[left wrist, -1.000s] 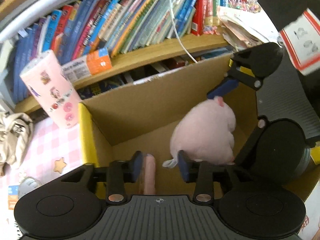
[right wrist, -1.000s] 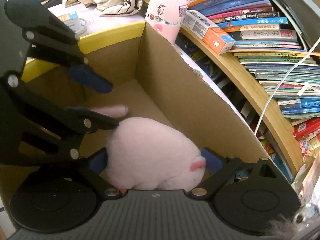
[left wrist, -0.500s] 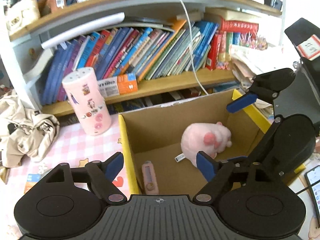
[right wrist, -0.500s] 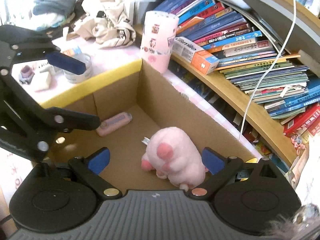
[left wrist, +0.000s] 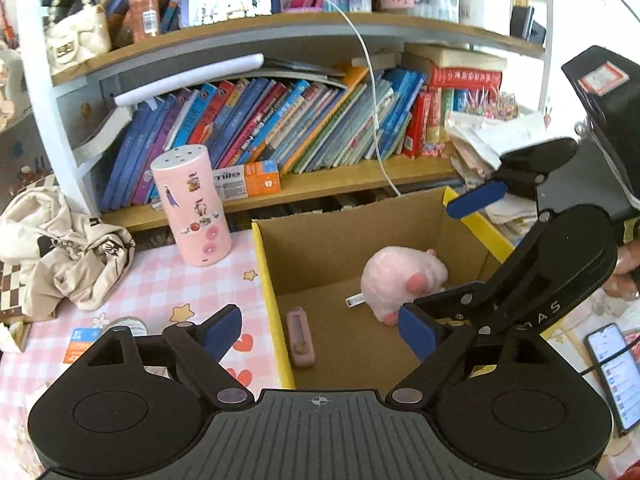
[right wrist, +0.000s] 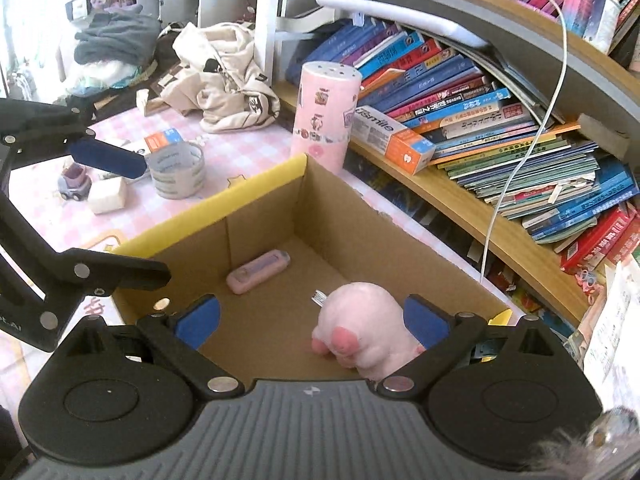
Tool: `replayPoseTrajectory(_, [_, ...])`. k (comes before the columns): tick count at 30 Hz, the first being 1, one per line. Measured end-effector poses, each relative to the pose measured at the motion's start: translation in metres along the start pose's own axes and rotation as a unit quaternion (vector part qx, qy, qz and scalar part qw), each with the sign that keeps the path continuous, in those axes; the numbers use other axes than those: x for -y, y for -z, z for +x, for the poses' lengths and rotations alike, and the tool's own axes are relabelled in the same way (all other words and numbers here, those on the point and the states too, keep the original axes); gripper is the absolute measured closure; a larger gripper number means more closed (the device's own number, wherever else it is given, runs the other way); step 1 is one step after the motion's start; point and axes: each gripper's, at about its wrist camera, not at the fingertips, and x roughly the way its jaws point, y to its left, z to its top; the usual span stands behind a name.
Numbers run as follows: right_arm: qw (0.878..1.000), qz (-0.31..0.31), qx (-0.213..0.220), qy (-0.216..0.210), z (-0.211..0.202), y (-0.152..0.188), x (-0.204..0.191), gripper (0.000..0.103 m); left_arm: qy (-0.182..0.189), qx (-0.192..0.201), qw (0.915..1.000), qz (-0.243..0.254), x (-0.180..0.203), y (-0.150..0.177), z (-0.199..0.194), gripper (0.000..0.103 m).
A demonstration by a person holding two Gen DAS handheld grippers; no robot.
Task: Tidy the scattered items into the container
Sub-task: 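Withdraw both grippers up out of the yellow box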
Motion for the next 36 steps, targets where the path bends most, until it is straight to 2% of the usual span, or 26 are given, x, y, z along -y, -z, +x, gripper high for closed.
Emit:
replayPoseTrajectory(4, [1.0, 0.011, 0.001, 0.012, -0.01, 0.003, -0.008, 0.004, 0.013, 0.022, 0.9995, -0.02, -0.006, 0.007, -0.015, 0.011])
replayPoseTrajectory(10, [0.998, 0.032, 0.007, 0.055, -0.028, 0.009, -0.027, 0.004, 0.032, 0.042, 0.9986, -0.011, -0.017, 0.02, -0.035, 0.01])
replayPoseTrajectory(19, [0.985, 0.111, 0.047, 0.12, -0.061, 0.017, -0.069, 0.004, 0.064, 0.038, 0.9971, -0.015, -0.046, 0.047, -0.06, 0.01])
replayPoseTrajectory(25, [0.967, 0.191, 0.074, 0.153, -0.071, 0.04, -0.113, 0.003, 0.062, 0.046, 0.9963, -0.038, -0.066, 0.078, -0.08, 0.01])
replayPoseTrajectory(29, [0.953, 0.237, 0.06, 0.178, -0.064, 0.06, -0.141, 0.003, 0.061, 0.02, 0.9976, -0.027, -0.078, 0.097, -0.084, 0.01])
replayPoseTrajectory(36, [0.918, 0.332, 0.048, 0.214, -0.059, 0.083, -0.173, 0.003, 0.055, 0.007, 0.9976, -0.042, -0.097, 0.118, -0.09, 0.01])
